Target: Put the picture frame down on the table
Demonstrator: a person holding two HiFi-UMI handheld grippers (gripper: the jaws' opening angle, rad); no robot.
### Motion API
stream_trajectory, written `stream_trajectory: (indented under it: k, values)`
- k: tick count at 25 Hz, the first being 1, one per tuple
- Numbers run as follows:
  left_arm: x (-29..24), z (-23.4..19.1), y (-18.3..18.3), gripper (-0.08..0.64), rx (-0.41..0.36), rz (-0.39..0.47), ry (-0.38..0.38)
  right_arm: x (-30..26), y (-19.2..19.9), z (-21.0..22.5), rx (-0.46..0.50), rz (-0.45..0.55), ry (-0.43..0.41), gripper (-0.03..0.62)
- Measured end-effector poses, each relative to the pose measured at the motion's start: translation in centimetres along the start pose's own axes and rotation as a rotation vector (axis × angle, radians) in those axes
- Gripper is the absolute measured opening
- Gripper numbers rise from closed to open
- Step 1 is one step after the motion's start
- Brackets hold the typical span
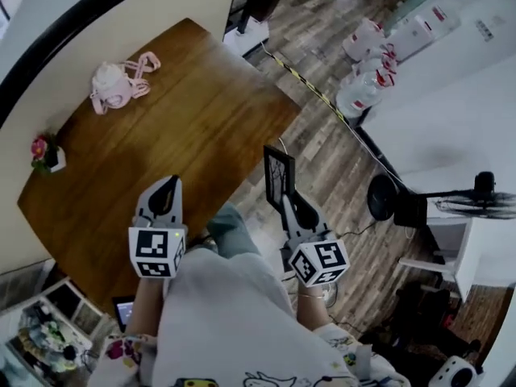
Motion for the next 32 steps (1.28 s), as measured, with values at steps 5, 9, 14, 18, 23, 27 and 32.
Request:
stream_trajectory:
  k: [5,9,14,18,23,27,32]
  values:
    - [-1.3,-2.7,-0.5,0.003,0.09,-0.004,-0.184,-8.4,-3.2,2.2,0.057,-0.049,-0.205,0.061]
    - [-1.1,-4.3,-0.7,0.003,0.167,-0.017,-0.372,-15.3,-6.1,2.7,0.121,-0.099,-0.407,0.061]
    - [-0.4,-6.5,-0.7,0.003,0.244,-0.01,-0.575,-22.6,-8.0,1.8,0.176,-0.147,-0.606,0.061]
    - [0.7,-7.4,-0.3,0.003,0.3,-0.018,-0.727,-26.9,-8.6,0.4,0.206,-0.181,-0.748,0.061]
    - [2.0,-7.7,-0.2,0.003,0.357,-0.017,-0.872,-30.5,-9.1,-1.5,0.24,-0.212,-0.902,0.061]
    - [2.7,-7.3,0.0,0.003,0.388,-0.036,-0.952,-32.2,-9.1,-2.4,0.249,-0.236,-0.987,0.061]
    - [3.2,-7.0,0.4,0.003,0.409,-0.055,-1.012,-33.5,-9.0,-3.1,0.247,-0.258,-1.047,0.061]
Point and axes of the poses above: the fingertips, and each gripper's own axes: x backward along the fingers, z to its right, y out of its underside, the point moved 10 cm from there along x, backward along the fingers, and after that the axes turned 13 degrees about -y, right-handed, at the moved point
